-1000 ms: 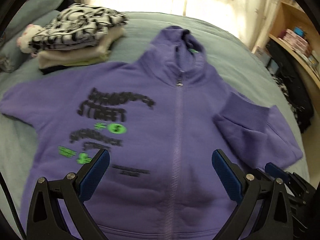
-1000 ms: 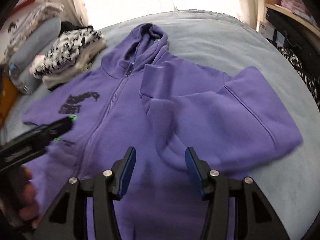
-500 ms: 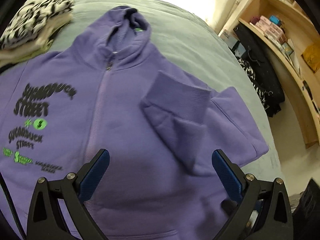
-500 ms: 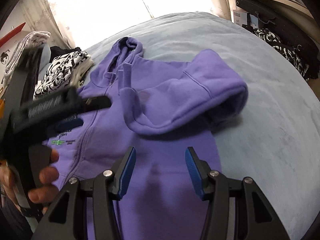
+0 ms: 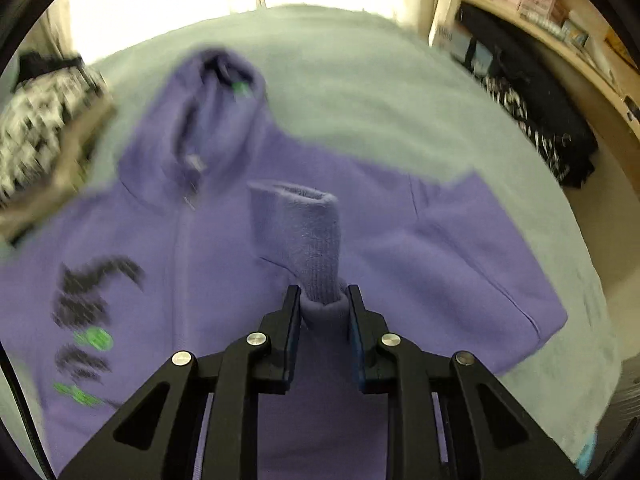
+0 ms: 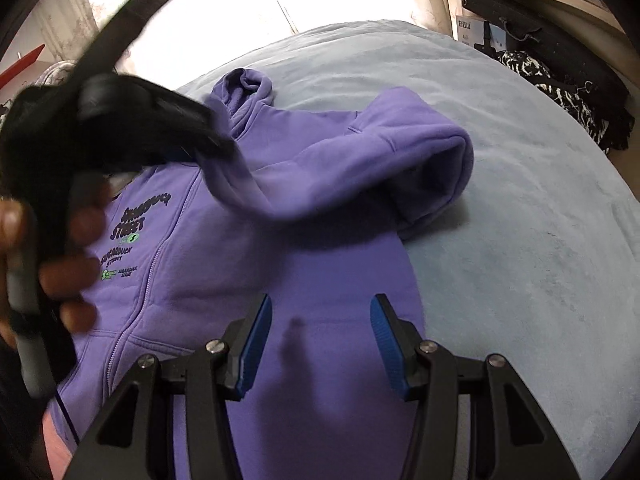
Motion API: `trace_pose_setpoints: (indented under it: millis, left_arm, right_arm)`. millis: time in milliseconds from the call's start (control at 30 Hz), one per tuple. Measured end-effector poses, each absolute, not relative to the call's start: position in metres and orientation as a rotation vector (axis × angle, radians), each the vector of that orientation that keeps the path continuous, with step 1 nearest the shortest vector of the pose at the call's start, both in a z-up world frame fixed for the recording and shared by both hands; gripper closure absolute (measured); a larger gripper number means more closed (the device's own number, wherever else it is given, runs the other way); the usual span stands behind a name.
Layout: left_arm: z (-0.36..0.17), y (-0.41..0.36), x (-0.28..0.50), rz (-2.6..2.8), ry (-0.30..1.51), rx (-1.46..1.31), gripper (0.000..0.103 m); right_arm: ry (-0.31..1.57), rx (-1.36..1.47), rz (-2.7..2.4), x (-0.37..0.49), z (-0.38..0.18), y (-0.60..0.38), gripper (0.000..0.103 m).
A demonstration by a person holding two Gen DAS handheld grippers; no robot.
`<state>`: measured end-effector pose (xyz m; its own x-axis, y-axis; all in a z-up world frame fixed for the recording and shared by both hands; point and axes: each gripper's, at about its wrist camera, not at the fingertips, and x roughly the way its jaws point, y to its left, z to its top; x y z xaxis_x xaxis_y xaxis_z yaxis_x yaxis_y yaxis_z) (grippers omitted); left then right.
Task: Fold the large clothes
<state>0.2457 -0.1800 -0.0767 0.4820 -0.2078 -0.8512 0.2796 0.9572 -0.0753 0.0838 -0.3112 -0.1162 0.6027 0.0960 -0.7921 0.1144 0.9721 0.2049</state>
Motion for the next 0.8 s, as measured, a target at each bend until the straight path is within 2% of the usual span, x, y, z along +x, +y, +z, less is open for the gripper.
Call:
trace_pose_setpoints:
  millis: [167, 300, 400, 433, 467, 533, 567, 633, 800]
  left_arm:
    - [-0.049, -0.116, 0.251, -0.208, 0.891, 0.064, 0.083]
    - [-0.073, -0.056, 0.253, -0.132, 0.918, 0.022, 0.081]
    - [-0.110, -0.018, 0.259, -0.117, 1.000, -0.034, 0.065]
    - [-0.124, -0.004, 0.261, -0.136, 1.045, -0.076, 0.052]
    - [-0.133, 0.007, 0.262, -0.155, 1.078, -0.122, 0.044]
    - [-0.142, 0.028, 0.263, -0.176, 1.103, -0.211, 0.043]
    - [-0.144, 0.036, 0.262, -0.192, 1.105, -0.259, 0.039]
    - [-0.145, 0.051, 0.264, -0.218, 1.099, -0.330, 0.029]
    - [-0.144, 0.066, 0.281, -0.238, 1.096, -0.358, 0.028]
  right_arm:
    - [0.906, 0.235, -0.005, 0.081, -0.110, -0.309, 0.052]
    - [0.910, 0.200, -0.006, 0.082, -0.109, -0.304, 0.052]
    - [0.928, 0.201, 0.004, 0.086, -0.112, -0.304, 0.052]
    - [0.933, 0.203, 0.007, 0.087, -0.113, -0.304, 0.052]
    - [0.936, 0.205, 0.014, 0.090, -0.112, -0.303, 0.052]
    - [0.935, 0.206, 0.027, 0.094, -0.109, -0.300, 0.051]
    - [0.931, 0.206, 0.036, 0.095, -0.107, -0.299, 0.050]
    - [0.922, 0.204, 0.050, 0.100, -0.102, -0.298, 0.042]
    - [0.934, 0.253, 0.083, 0.132, -0.090, -0.312, 0.037]
